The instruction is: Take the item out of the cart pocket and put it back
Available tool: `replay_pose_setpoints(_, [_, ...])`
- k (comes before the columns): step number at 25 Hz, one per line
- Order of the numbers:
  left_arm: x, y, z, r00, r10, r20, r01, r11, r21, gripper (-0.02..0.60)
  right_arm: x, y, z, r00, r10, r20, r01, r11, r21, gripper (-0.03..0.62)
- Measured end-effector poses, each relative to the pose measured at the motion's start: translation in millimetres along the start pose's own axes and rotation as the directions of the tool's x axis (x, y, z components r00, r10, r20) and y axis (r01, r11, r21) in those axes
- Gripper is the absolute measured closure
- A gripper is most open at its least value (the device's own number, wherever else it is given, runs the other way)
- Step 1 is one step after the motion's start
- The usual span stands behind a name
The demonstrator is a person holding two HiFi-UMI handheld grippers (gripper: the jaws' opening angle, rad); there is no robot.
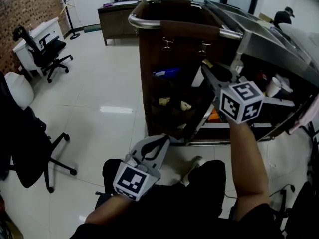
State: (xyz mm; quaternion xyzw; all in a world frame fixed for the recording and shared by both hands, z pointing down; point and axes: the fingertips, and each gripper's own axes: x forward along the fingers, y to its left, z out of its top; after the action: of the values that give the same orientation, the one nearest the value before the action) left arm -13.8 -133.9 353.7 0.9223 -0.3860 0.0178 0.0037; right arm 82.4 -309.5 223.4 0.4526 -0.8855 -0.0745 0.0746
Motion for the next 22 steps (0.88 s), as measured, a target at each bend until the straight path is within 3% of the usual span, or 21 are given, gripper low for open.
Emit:
replay_pose_setpoints(6, [2, -4, -2, 1.0, -0.007, -0.007, 0.007, 1.0, -0.004, 0.581, 19, 3, -41, 0.994, 0.025, -0.107, -0.023, 1.0, 0.017, 0.505])
replay_pose_setpoints(22, [1, -5, -4, 1.0, -0.01, -0.009, 0.01, 1.0, -0.005, 0.581, 22, 1, -54, 0.992, 0.027, -0.121, -0.024, 0.999, 0.026, 0.491])
